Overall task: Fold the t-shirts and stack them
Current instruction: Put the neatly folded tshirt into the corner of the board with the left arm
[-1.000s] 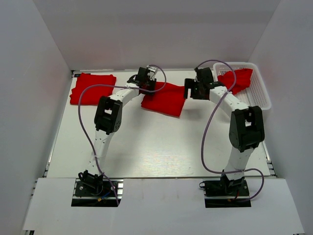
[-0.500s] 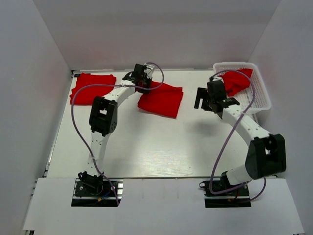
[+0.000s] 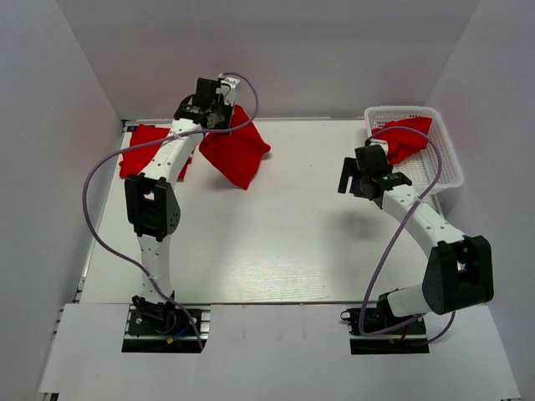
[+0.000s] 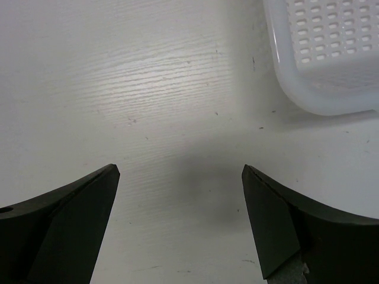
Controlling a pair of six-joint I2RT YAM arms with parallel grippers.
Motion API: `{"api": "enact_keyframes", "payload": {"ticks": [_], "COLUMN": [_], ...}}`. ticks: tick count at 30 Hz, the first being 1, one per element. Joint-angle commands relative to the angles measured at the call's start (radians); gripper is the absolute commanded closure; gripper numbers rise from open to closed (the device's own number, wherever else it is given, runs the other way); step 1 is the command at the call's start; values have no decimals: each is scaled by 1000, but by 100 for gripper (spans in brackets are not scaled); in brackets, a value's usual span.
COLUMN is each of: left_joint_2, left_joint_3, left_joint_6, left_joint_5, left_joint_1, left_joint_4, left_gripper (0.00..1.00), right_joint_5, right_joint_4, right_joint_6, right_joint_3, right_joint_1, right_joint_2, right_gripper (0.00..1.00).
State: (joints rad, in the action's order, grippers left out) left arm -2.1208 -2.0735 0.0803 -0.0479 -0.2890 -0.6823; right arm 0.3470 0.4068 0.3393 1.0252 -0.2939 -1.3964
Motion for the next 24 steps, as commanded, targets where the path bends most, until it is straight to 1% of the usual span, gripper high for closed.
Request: {"api": "enact_keyframes", "payload": {"ticks": [1,2,5,10,14,18,24], "left_joint_2": [47,35,35,61,73,73,73], "left_joint_3": [-88,-100,-122,-113,-88,-111,-155], "left_joint_6": [52,62,62,91,130,151,161], "left_joint_5": [55,75,95,115,149,149,92], "left_joint_1": [37,53,79,119,148,181,200], "left_joint_4": [-85,-95,-111,-111,-89,-99,-118], "left_gripper": [100,100,100,100,100,100,100], "right_joint_5": [66,69,79,98,84,75,53], "right_joint_4": [46,44,50,55,95,98,79], "right_joint_6": [20,20,27,33,52,76,98], "right_joint_3": [50,50,50,50,79,87,85], "right_joint_1": [4,-14,4,6,2,1,2], "right_joint_2": [-19,-19,-18,-33,-64,-62,-64], "right_gripper": [10,10,10,10,10,10,10]}}
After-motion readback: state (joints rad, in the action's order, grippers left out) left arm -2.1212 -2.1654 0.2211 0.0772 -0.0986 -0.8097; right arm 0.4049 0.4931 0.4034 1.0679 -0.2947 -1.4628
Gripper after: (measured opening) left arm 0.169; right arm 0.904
